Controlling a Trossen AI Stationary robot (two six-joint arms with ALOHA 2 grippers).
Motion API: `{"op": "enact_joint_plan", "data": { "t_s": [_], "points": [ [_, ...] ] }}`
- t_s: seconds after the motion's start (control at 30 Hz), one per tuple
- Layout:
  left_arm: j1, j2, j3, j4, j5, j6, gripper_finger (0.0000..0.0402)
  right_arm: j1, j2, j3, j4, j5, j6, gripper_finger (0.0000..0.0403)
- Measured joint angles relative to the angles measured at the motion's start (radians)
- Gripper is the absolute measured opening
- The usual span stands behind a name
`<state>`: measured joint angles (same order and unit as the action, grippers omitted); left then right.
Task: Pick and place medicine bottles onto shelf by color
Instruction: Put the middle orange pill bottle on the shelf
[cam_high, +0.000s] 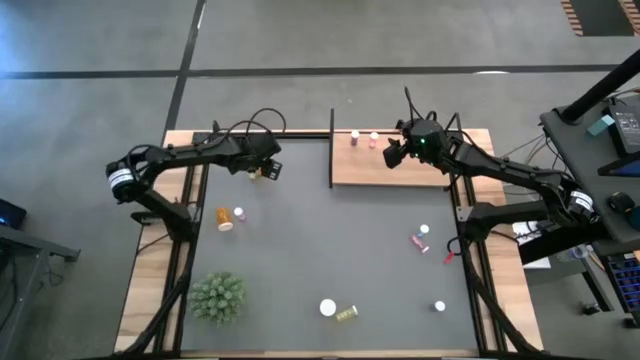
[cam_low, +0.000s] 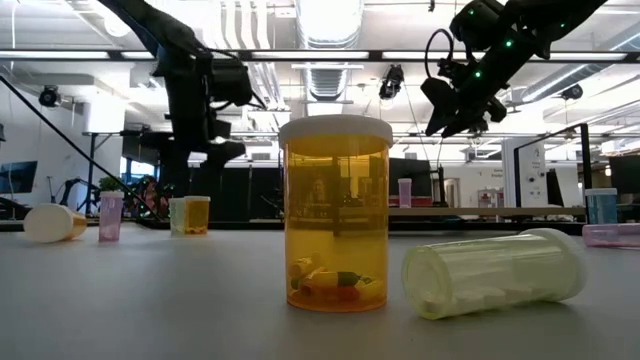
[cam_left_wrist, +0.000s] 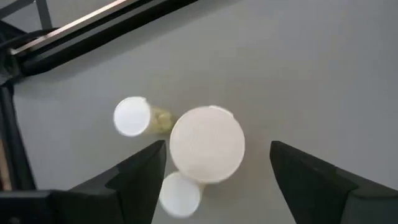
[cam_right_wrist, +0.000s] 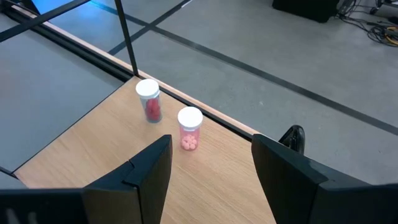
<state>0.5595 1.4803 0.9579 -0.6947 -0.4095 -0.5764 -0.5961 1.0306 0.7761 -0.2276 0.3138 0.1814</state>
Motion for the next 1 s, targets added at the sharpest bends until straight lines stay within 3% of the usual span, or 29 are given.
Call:
{"op": "enact_joint_plan", "data": {
  "t_s": [1.0],
  "points": [
    [0.023, 0.058, 0.006, 0.07, -0.005, 0.041, 0.027, 0.0, 0.0, 0.0, 0.0, 0.0, 0.001, 0.0212]
  ]
}}
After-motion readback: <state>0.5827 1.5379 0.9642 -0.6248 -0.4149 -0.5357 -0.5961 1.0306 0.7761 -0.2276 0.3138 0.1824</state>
